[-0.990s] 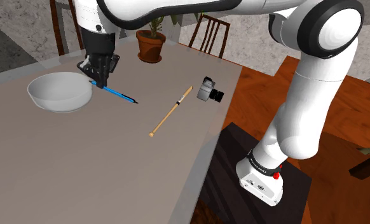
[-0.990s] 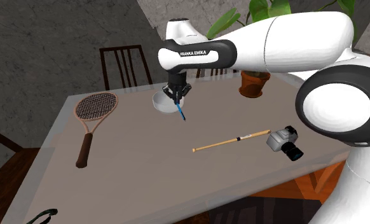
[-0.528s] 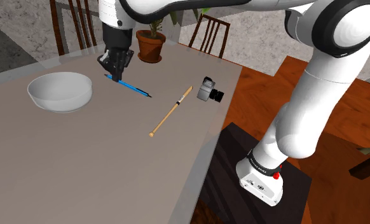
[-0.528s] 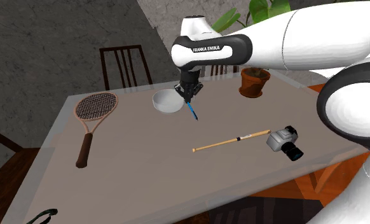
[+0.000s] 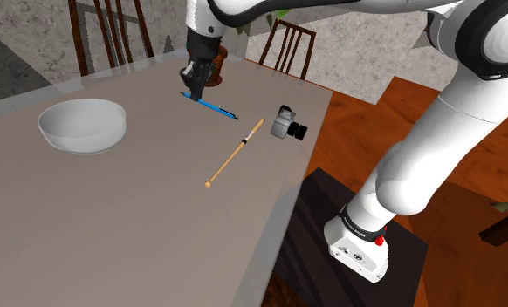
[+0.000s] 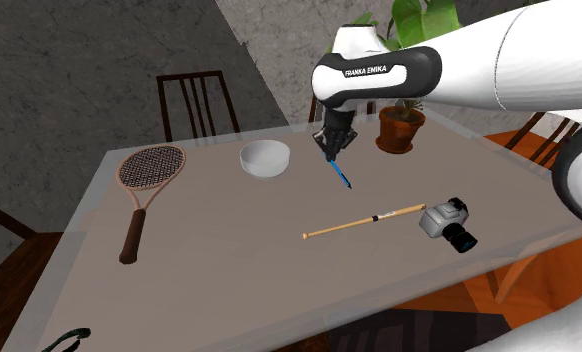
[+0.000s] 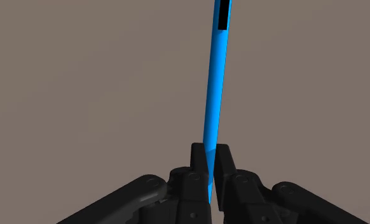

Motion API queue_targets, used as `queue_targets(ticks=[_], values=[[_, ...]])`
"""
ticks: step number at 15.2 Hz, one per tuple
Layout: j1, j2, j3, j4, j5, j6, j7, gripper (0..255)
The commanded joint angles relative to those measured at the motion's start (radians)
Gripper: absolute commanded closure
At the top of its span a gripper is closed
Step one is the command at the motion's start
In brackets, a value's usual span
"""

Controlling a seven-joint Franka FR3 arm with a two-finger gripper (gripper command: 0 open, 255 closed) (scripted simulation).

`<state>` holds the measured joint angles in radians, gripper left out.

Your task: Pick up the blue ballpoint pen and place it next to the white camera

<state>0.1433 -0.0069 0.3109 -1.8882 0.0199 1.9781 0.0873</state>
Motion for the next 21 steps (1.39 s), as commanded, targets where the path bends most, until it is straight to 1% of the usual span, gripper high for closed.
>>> queue_targets(ticks=[1,6,11,16,21], values=[[-0.022,-0.031,-0.023,-0.033,0.015,0.002,-0.052,255],[-0.077,-0.093,-0.089,-0.102,0.039,0.007,-0.182,255],[-0.129,-0.128,-0.159,-0.141,0.05,0.005,-0.309,255],[-0.182,-0.139,-0.23,-0.152,0.052,-0.002,-0.433,255],[-0.234,-0.124,-0.3,-0.135,0.05,-0.012,-0.554,255]])
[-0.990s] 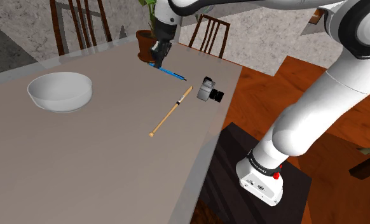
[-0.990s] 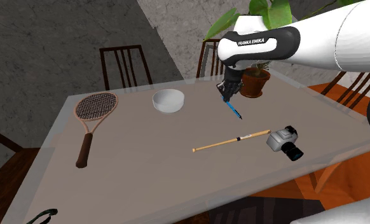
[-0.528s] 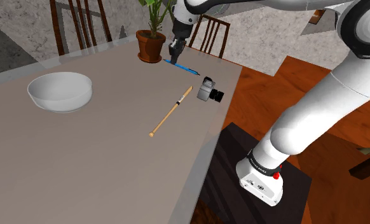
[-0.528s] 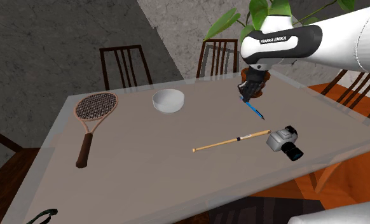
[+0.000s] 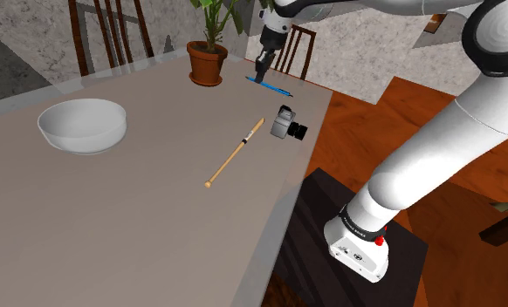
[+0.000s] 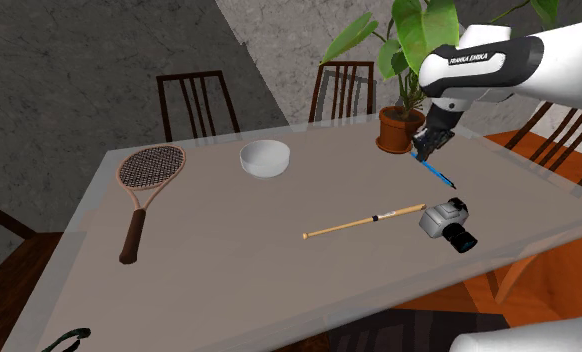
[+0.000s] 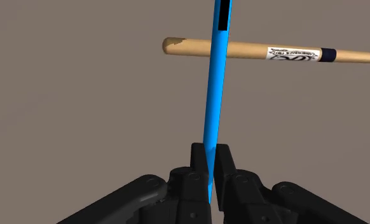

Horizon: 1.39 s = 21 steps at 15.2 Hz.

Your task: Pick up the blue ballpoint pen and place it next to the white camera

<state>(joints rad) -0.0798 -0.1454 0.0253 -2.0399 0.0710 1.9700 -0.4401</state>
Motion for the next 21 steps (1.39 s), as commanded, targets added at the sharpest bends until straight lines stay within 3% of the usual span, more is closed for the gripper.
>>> queue_targets(ticks=[1,9,21], values=[[-0.021,0.02,-0.029,0.023,-0.001,-0.007,-0.051,255],[-0.112,0.11,-0.141,0.13,0.009,-0.038,-0.256,255],[-0.112,0.143,-0.14,0.006,0.019,0.118,-0.271,255]])
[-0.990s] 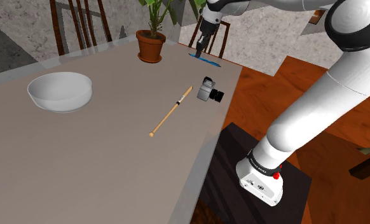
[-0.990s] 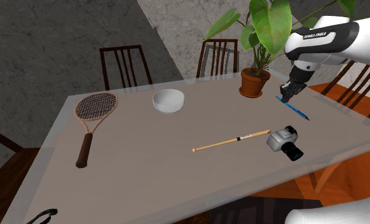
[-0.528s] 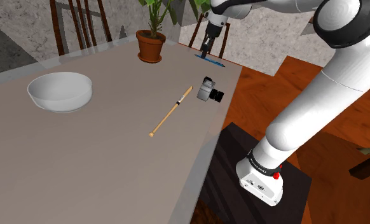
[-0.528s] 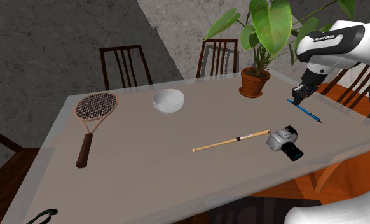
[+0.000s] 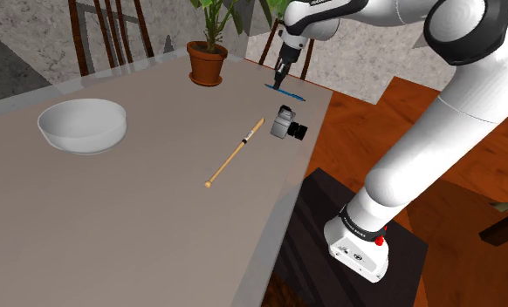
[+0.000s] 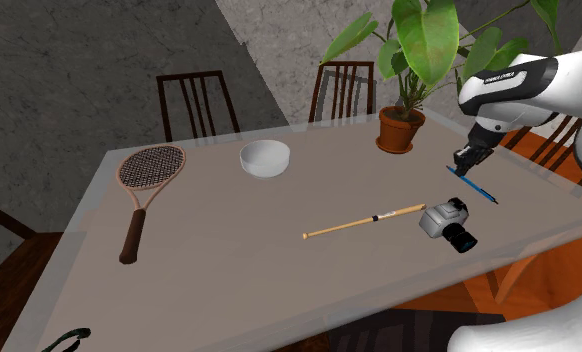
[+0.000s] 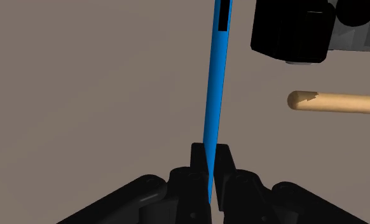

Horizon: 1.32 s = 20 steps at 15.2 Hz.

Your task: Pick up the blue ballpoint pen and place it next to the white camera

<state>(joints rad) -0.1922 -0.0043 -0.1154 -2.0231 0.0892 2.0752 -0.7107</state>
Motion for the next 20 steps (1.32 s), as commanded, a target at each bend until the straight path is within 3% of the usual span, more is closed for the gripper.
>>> queue_targets(ticks=[1,20], values=[[0.0,0.006,0.0,-0.019,0.002,0.026,-0.002,255],[0.0,0.105,0.003,-0.136,0.033,0.24,-0.035,255]])
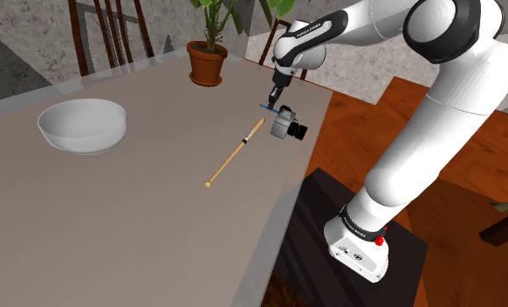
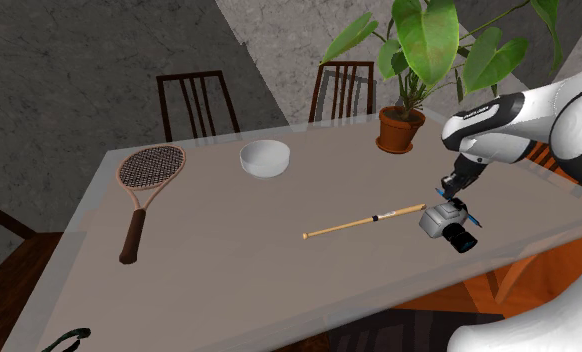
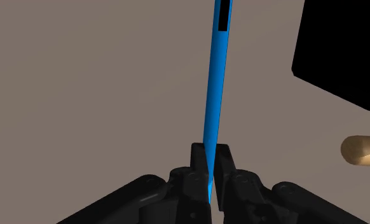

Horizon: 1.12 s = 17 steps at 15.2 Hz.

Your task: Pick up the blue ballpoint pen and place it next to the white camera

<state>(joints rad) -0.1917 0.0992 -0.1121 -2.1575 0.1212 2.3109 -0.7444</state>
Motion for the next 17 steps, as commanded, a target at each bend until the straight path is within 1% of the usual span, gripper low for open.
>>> queue_targets(ticks=[1,6,7,12,16,17], values=[[0.0,0.002,0.0,-0.002,0.001,0.004,-0.001,255],[0.0,0.002,0.0,-0.002,0.001,0.004,-0.001,255],[0.0,0.002,0.0,-0.002,0.001,0.004,-0.001,0],[0.0,0.002,0.0,-0.002,0.001,0.004,-0.001,0],[-0.003,-0.069,-0.006,0.046,-0.019,-0.114,0.012,0],[-0.003,-0.069,-0.006,0.046,-0.019,-0.114,0.012,0]])
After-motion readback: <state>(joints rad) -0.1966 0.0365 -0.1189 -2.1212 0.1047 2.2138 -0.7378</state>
